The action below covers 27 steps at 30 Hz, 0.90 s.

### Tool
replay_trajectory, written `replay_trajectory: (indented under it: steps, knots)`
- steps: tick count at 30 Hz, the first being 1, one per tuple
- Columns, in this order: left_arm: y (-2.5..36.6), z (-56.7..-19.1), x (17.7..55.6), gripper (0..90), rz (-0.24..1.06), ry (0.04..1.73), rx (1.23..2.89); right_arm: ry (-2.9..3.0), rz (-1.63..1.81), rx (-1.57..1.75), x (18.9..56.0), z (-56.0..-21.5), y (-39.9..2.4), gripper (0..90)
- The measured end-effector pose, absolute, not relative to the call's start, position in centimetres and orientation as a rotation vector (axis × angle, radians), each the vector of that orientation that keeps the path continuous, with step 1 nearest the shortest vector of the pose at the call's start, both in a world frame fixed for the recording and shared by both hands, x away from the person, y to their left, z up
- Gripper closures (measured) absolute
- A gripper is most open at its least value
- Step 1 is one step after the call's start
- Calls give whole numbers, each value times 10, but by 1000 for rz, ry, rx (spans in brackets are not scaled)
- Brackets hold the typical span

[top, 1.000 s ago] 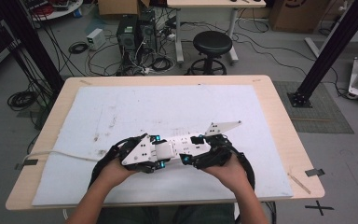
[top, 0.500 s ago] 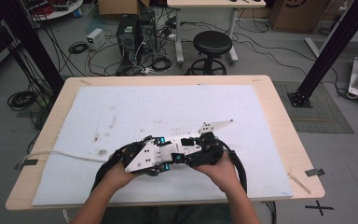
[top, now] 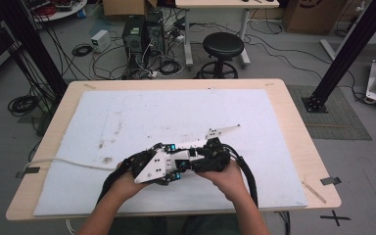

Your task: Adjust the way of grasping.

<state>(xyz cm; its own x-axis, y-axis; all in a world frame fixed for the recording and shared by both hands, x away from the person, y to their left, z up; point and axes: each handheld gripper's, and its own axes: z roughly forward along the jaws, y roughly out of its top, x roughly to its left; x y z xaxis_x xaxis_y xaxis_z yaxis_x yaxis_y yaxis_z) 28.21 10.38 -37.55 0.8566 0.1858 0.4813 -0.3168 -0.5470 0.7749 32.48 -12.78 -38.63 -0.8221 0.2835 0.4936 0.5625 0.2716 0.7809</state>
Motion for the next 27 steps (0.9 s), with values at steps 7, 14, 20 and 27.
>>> replay_trajectory:
  steps: [7, 14, 20, 27]
  knots:
    - [103, -375, 281, 425, 657, -96, 2049, -2254, -1589, -774, 326, -387, -128, 449]
    - [103, -374, 280, 425, 676, -99, 2042, -2225, -1581, -760, 327, -389, -127, 501]
    - [103, -375, 279, 425, 700, -125, 2055, -2201, -1564, -766, 329, -390, -127, 542]
    - [102, -376, 280, 422, 721, -150, 2073, -2172, -1527, -799, 331, -391, -127, 571]
